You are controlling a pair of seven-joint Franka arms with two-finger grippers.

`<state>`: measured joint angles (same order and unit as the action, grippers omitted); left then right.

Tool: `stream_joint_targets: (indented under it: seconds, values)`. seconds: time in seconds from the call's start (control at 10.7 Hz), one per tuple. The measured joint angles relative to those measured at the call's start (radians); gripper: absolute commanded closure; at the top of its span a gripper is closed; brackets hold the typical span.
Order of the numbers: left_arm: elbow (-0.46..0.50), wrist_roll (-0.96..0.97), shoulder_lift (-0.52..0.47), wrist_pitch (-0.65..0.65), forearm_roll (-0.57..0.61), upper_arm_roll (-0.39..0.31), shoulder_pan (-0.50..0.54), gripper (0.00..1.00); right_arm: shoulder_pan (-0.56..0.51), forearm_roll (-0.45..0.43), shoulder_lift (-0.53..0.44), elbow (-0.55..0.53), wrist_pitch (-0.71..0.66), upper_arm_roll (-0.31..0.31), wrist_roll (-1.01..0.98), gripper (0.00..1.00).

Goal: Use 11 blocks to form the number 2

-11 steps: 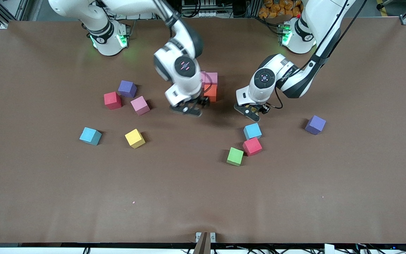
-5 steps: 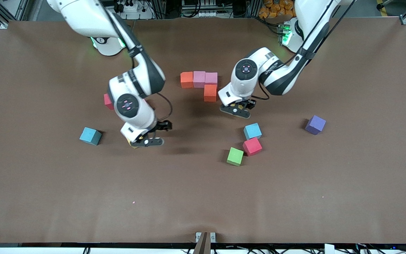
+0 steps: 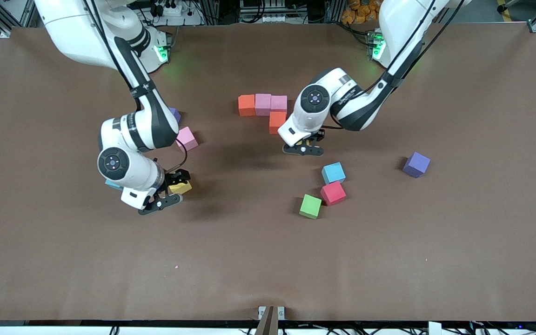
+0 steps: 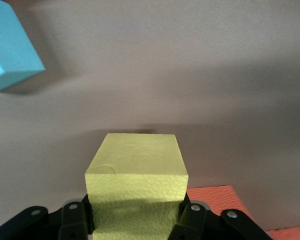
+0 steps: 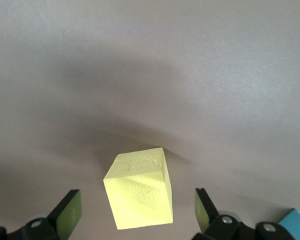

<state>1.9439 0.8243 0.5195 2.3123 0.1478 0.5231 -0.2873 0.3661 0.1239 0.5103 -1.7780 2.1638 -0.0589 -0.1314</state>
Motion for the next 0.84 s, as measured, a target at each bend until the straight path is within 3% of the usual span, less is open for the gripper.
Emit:
stream_joint_targets:
  seconds: [0.47, 0.84]
  values:
    - [-0.087, 0.147, 0.076, 0.0, -0.002, 0.0, -0.042, 0.51, 0.032, -0.047, 0.022, -0.088, 0.144, 0.011, -0.001, 0.0]
    - [-0.111, 0.152, 0.114, 0.0, -0.002, 0.0, -0.072, 0.51, 0.04, -0.09, 0.02, -0.099, 0.158, 0.011, -0.001, 0.0]
